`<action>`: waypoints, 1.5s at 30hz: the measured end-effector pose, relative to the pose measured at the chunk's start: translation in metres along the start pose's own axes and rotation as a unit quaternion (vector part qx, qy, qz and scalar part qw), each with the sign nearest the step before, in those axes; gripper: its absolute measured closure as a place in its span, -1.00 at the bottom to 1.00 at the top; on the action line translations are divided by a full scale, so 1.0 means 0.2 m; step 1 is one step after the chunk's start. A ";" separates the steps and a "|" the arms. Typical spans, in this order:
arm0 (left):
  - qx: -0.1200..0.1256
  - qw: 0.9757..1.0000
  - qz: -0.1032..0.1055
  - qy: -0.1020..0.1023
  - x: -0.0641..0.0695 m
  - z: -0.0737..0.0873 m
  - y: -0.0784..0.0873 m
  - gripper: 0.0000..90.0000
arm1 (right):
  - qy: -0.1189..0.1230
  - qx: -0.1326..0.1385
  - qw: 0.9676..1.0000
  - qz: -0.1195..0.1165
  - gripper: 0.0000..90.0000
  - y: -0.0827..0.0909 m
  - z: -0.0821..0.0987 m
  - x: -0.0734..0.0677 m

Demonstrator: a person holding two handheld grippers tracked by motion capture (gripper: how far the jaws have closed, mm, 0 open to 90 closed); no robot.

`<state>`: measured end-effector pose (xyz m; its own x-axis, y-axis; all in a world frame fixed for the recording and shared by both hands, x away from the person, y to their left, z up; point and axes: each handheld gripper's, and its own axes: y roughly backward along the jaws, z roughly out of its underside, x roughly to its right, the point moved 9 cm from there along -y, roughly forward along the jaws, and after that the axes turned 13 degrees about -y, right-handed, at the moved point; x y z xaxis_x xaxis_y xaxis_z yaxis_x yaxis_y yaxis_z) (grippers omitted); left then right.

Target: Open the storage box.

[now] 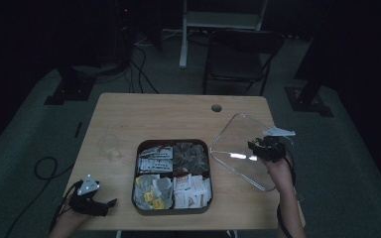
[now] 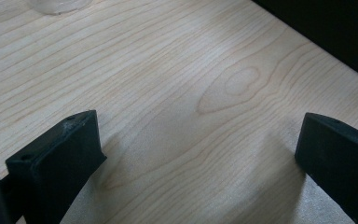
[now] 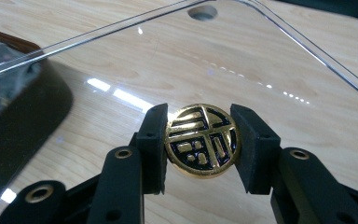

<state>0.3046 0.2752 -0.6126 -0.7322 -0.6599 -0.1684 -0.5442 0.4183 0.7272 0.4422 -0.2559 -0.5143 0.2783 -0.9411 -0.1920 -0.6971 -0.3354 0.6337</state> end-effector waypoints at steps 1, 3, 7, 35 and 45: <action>0.000 1.000 0.000 0.000 0.00 0.00 0.00 -0.98 | -0.003 0.000 1.000 0.003 0.30 -0.01 0.01 0.02; 0.000 1.000 0.000 0.000 0.00 0.00 0.00 -0.98 | -0.009 -0.003 1.000 0.007 0.30 -0.02 0.03 0.04; 0.000 1.000 0.000 0.000 0.00 0.00 0.00 -0.98 | -0.013 -0.013 1.000 0.021 0.30 -0.06 0.08 0.08; 0.000 1.000 0.000 0.000 0.00 0.00 0.00 -0.98 | -0.054 -0.024 0.997 0.043 0.30 -0.29 0.19 0.14; 0.000 1.000 0.000 0.000 0.00 0.00 0.00 -0.98 | -0.055 -0.027 0.997 0.056 0.30 -0.36 0.18 0.16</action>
<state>0.3046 0.2752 -0.6126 -0.7322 -0.6599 -0.1683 -0.5442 0.4183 0.7272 0.4763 -0.2639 -0.5932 0.1257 -0.9723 -0.1969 -0.6824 -0.2288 0.6943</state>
